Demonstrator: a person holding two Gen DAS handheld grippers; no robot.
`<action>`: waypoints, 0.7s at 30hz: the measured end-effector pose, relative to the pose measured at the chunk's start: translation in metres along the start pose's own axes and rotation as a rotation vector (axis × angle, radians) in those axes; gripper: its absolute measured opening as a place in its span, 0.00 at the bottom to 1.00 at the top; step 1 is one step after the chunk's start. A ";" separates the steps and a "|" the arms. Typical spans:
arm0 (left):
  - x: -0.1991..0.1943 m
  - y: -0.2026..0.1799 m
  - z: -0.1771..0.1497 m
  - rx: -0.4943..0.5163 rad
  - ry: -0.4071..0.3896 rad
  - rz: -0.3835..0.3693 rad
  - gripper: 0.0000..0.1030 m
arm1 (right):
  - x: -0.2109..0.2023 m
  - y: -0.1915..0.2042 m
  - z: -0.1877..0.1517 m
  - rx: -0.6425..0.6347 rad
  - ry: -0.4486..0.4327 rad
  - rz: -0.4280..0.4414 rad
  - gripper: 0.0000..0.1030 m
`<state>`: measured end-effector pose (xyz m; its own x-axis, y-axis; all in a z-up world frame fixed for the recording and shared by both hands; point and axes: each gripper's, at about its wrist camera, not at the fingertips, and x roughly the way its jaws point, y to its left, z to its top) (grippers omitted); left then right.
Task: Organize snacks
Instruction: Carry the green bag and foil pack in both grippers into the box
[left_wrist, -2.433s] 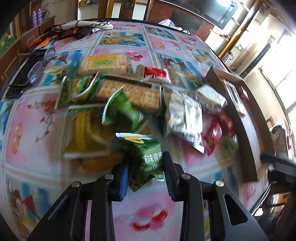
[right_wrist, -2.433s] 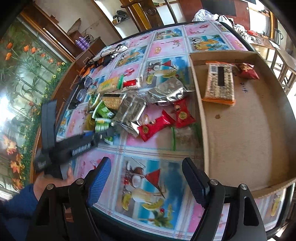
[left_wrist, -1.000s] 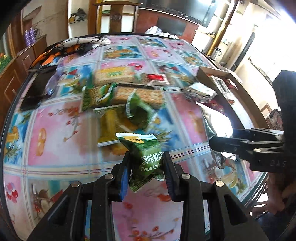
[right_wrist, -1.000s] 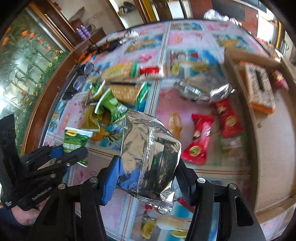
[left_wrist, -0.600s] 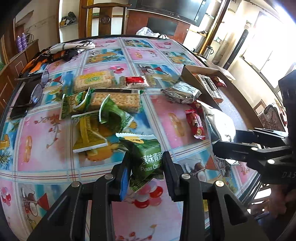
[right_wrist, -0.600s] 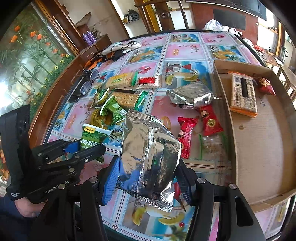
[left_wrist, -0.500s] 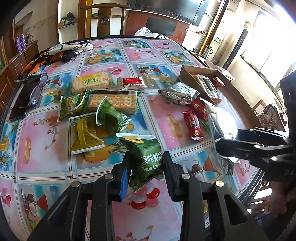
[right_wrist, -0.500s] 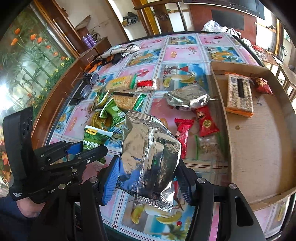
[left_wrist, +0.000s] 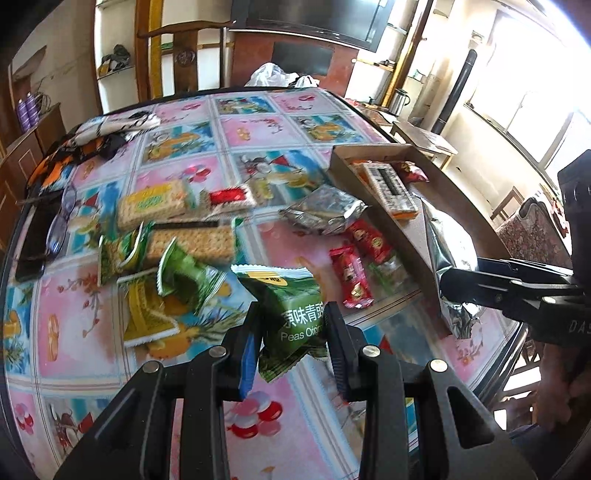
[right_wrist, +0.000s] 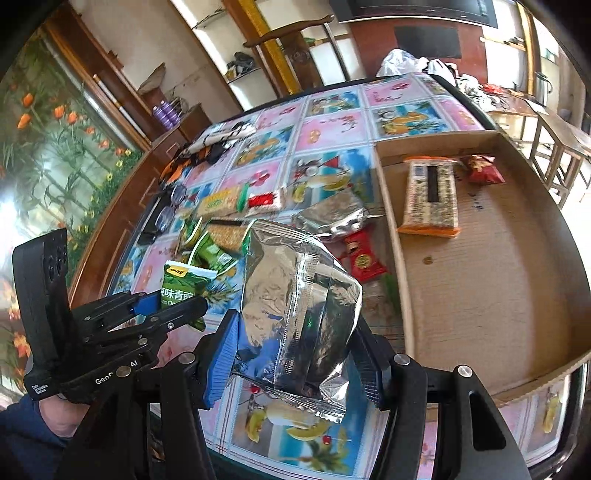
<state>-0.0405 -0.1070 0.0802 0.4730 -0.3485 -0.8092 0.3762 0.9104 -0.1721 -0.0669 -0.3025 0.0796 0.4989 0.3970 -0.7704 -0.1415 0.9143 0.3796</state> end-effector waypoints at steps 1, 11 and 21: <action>0.000 -0.003 0.002 0.006 -0.003 -0.004 0.31 | -0.003 -0.004 0.000 0.010 -0.007 -0.001 0.61; 0.011 -0.045 0.032 0.080 0.000 -0.065 0.31 | -0.033 -0.050 0.001 0.124 -0.069 -0.032 0.61; 0.035 -0.102 0.053 0.171 0.027 -0.137 0.31 | -0.060 -0.102 -0.006 0.239 -0.106 -0.086 0.61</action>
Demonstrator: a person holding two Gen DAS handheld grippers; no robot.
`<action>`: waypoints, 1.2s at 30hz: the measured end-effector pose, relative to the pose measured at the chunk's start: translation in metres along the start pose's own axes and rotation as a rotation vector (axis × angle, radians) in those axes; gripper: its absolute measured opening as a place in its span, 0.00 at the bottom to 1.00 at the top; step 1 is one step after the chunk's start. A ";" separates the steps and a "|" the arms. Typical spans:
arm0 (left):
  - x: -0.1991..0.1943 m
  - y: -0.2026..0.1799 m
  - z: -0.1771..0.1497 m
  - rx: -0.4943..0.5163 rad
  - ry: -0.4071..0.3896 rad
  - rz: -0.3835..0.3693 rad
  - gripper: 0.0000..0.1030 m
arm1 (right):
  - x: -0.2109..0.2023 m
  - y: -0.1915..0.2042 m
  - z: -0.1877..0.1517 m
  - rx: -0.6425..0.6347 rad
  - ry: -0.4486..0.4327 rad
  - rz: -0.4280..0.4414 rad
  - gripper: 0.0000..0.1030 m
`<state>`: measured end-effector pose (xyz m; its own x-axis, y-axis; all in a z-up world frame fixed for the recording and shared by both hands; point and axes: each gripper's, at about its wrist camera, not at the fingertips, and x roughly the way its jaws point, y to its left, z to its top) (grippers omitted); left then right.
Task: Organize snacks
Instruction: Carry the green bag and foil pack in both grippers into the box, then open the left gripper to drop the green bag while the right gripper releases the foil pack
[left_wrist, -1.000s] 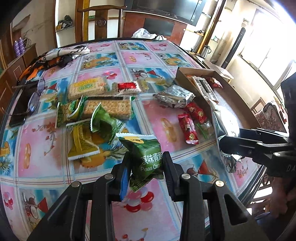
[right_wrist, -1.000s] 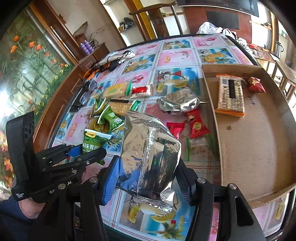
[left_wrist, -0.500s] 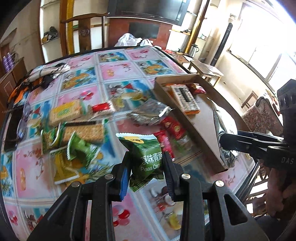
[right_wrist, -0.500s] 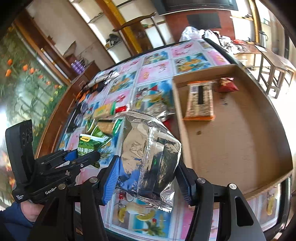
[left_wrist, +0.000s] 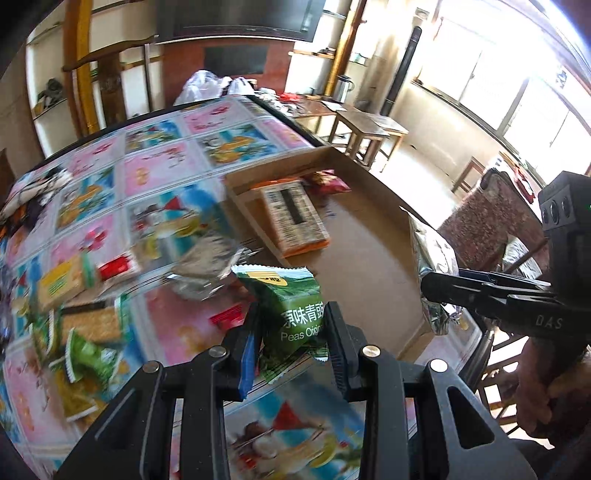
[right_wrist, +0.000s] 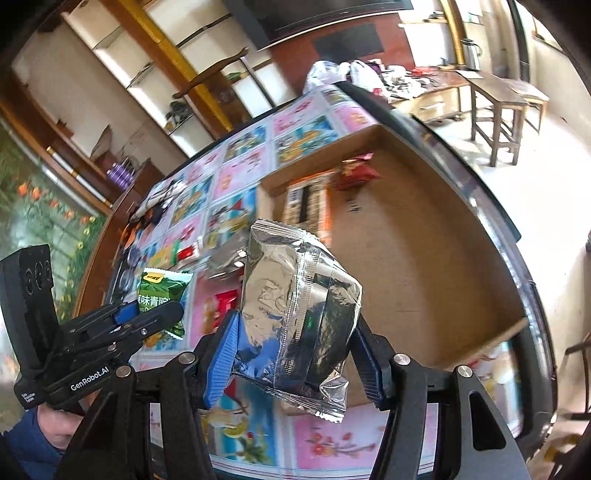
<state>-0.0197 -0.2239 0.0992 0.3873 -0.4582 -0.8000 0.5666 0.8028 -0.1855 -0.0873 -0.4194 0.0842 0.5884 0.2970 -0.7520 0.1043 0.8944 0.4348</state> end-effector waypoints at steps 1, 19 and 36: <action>0.004 -0.004 0.003 0.007 0.003 -0.006 0.31 | -0.002 -0.005 0.001 0.008 -0.002 -0.008 0.61; 0.093 -0.062 0.031 0.014 0.101 -0.097 0.31 | 0.036 -0.065 0.072 0.023 0.107 -0.053 0.61; 0.146 -0.074 0.059 -0.027 0.111 -0.070 0.32 | 0.104 -0.085 0.139 0.034 0.174 -0.017 0.60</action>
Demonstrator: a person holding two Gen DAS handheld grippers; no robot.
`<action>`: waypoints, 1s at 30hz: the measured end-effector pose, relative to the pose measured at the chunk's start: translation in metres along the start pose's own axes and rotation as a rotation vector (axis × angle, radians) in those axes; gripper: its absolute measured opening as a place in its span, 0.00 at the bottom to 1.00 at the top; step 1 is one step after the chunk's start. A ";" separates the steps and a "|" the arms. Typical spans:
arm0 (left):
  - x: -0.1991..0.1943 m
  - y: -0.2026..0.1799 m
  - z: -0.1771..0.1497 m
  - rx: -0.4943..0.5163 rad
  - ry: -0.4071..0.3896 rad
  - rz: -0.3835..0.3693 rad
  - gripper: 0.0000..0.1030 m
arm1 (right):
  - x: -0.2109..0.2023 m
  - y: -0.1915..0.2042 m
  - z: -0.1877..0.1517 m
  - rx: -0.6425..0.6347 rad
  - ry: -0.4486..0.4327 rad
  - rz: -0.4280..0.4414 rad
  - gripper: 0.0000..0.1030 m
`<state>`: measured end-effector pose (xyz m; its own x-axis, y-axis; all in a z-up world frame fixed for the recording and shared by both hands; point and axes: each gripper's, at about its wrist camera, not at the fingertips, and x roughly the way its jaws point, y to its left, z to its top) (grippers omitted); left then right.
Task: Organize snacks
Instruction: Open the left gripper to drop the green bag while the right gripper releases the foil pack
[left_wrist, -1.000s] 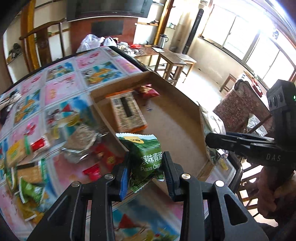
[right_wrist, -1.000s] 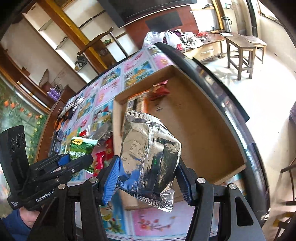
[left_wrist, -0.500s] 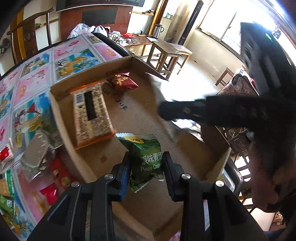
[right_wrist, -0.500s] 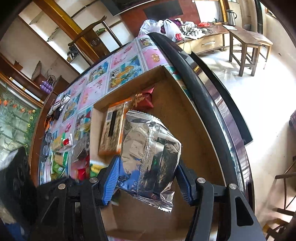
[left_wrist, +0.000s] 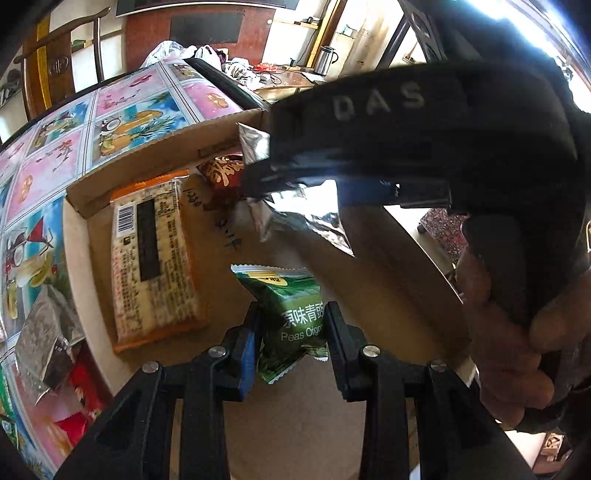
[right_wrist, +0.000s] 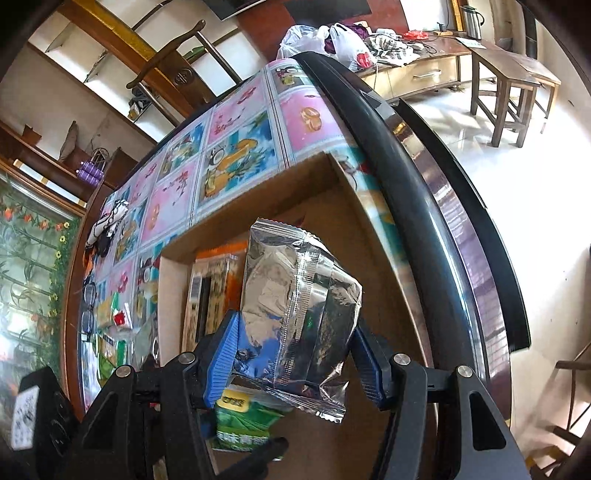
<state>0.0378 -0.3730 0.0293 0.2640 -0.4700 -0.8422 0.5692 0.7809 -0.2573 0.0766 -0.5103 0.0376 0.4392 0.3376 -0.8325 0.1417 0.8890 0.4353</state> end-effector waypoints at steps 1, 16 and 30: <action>0.002 0.001 0.001 0.000 0.000 0.005 0.32 | 0.002 0.001 0.002 -0.004 0.001 -0.001 0.60; 0.012 0.007 0.013 -0.012 -0.015 0.015 0.40 | 0.011 -0.004 0.013 0.001 0.010 -0.036 0.62; -0.036 0.023 0.006 -0.024 -0.064 0.004 0.53 | -0.040 0.006 -0.009 0.017 -0.078 -0.001 0.62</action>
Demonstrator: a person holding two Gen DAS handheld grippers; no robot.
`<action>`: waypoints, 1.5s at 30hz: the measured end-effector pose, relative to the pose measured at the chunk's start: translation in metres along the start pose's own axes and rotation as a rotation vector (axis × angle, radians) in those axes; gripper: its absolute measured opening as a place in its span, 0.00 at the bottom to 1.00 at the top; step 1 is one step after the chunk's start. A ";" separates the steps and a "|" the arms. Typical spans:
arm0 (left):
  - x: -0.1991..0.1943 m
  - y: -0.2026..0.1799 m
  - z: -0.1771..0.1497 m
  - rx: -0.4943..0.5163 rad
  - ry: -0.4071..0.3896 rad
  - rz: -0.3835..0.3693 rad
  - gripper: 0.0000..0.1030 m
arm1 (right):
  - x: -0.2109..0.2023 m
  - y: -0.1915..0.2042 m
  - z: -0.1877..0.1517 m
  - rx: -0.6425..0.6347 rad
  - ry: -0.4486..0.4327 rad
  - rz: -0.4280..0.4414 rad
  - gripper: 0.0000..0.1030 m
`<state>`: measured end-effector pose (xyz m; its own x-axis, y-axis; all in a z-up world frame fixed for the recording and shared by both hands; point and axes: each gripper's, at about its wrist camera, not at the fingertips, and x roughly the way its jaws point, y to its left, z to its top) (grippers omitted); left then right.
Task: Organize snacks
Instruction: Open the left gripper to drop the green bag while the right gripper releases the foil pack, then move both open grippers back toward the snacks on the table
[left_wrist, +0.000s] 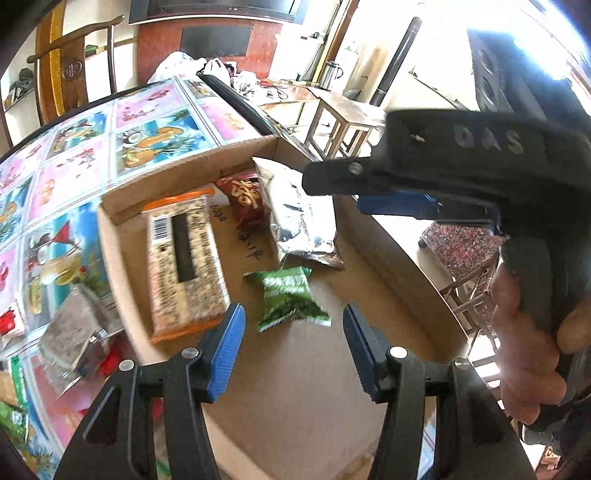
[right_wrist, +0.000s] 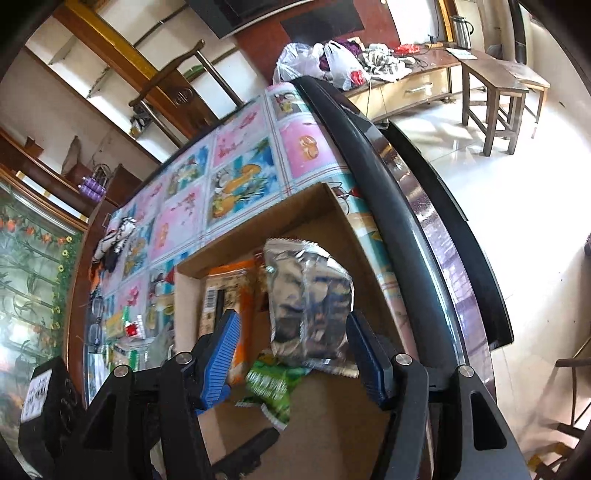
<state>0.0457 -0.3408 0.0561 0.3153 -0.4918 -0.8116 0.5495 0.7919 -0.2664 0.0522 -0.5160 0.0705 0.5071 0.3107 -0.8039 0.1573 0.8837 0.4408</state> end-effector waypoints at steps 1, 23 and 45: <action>-0.005 0.002 -0.002 0.000 -0.004 0.000 0.53 | -0.004 0.003 -0.004 -0.004 -0.005 0.007 0.62; -0.120 0.077 -0.084 -0.083 -0.065 0.059 0.56 | -0.007 0.116 -0.096 -0.059 0.042 0.136 0.64; -0.171 0.248 -0.172 -0.495 -0.114 0.272 0.56 | 0.022 0.181 -0.140 -0.178 0.124 0.141 0.64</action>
<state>-0.0049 0.0018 0.0391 0.4915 -0.2611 -0.8308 0.0181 0.9569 -0.2900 -0.0273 -0.3003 0.0769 0.4039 0.4662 -0.7871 -0.0651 0.8729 0.4836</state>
